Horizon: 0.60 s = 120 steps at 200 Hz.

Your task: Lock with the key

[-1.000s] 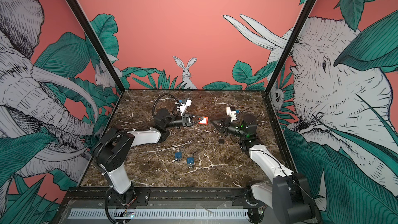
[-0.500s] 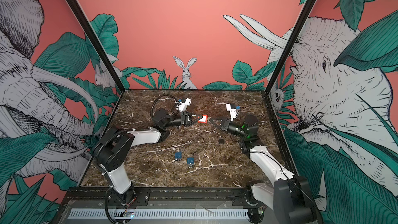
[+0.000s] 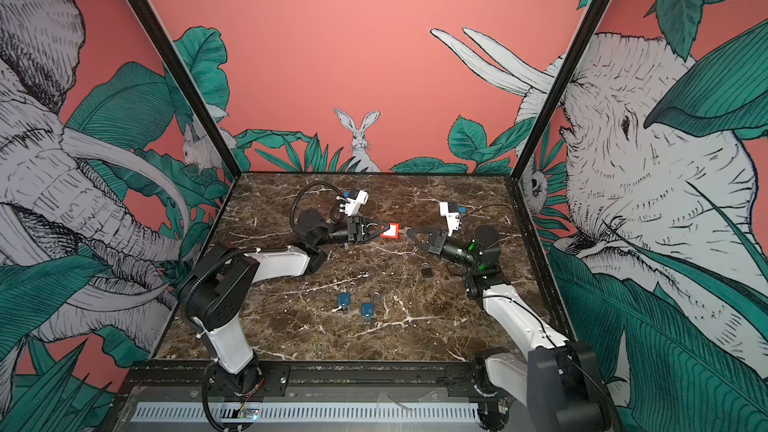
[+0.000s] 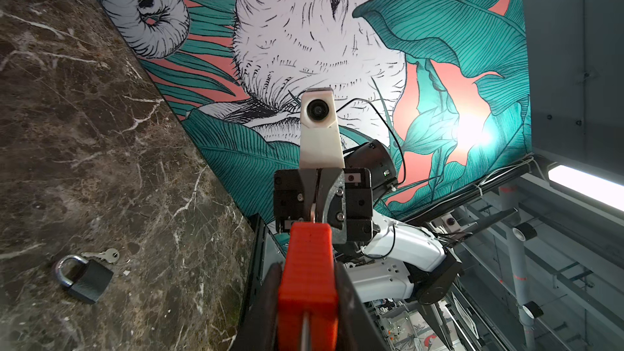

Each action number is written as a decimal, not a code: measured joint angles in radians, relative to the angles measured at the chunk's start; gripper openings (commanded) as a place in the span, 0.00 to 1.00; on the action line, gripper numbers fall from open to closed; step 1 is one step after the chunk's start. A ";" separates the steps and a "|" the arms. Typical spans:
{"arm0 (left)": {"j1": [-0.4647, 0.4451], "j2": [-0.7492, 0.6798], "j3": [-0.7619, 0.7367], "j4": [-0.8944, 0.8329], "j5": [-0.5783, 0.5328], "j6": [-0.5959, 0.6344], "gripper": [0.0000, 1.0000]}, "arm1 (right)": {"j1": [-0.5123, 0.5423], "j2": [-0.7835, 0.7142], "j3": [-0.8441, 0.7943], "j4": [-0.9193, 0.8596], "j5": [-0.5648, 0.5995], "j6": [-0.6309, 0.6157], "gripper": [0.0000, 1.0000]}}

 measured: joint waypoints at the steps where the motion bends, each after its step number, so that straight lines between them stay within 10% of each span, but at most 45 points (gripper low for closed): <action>1: 0.001 0.000 0.000 -0.001 0.001 0.000 0.00 | -0.001 0.000 0.000 0.000 0.000 0.000 0.00; 65: 0.022 -0.132 -0.011 -0.487 -0.065 0.335 0.00 | -0.046 -0.113 0.002 -0.204 0.128 -0.040 0.00; 120: 0.034 -0.254 0.055 -0.954 -0.261 0.620 0.00 | 0.179 -0.236 -0.132 -0.413 0.605 -0.056 0.00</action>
